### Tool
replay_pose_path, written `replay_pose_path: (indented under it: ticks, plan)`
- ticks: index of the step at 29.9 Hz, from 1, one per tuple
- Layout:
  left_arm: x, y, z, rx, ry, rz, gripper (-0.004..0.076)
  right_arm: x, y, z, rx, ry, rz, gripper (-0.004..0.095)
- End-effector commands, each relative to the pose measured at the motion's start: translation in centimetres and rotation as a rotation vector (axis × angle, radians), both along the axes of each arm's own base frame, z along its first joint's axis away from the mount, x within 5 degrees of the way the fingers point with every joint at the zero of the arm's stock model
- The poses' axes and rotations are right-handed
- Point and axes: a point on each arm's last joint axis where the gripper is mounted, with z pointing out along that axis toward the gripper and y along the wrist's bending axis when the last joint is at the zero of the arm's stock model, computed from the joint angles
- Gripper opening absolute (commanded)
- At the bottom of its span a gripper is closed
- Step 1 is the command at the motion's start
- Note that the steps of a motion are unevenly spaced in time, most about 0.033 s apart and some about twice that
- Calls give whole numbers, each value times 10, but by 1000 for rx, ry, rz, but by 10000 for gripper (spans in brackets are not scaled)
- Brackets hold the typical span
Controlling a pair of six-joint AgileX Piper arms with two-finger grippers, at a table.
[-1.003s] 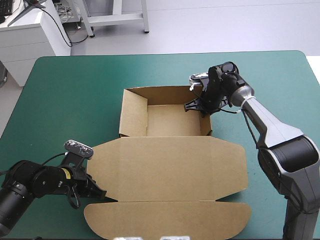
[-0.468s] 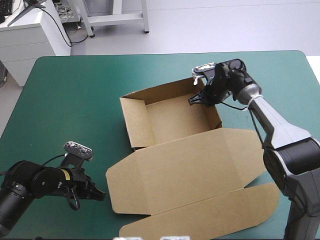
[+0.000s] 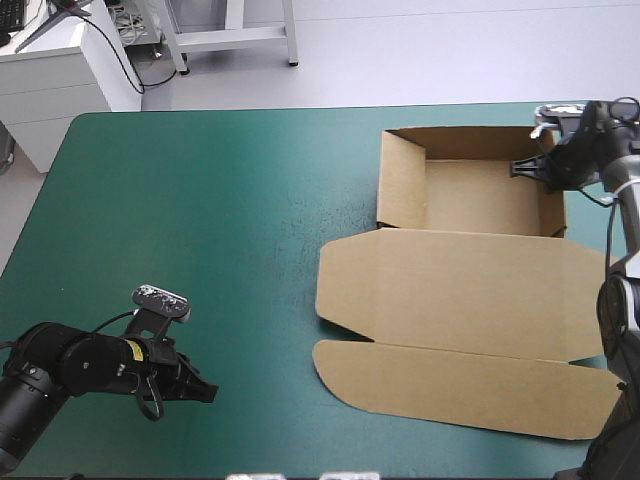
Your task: Fold the box
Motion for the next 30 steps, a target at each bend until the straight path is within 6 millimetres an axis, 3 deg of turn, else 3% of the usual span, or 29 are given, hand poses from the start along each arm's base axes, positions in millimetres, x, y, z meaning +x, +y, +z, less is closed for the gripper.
replay_pose_path:
  ticks: [1,6,10,15,21,25,30]
  plan:
    - [0,-3,10,-48,-35,6,-6,-19,-40,40,-45,-119,-90,-19]
    - [-1,-4,10,-58,-23,6,-6,-34,-85,40,-51,-114,-204,-19]
    - [-2,-7,10,-92,-10,8,-6,-44,-110,40,-61,-111,-261,-19]
    - [-2,-7,10,-92,-3,2,-6,-51,-125,38,-84,-101,-249,-17]
    - [-1,-8,11,-106,-23,-9,-6,-47,-127,29,-71,-78,-244,2]
    - [-2,-9,11,-113,-11,1,-6,-45,-128,26,-76,-68,-241,214]
    - [-2,-9,11,-112,-9,0,-6,-45,-128,26,-71,-79,-255,742]
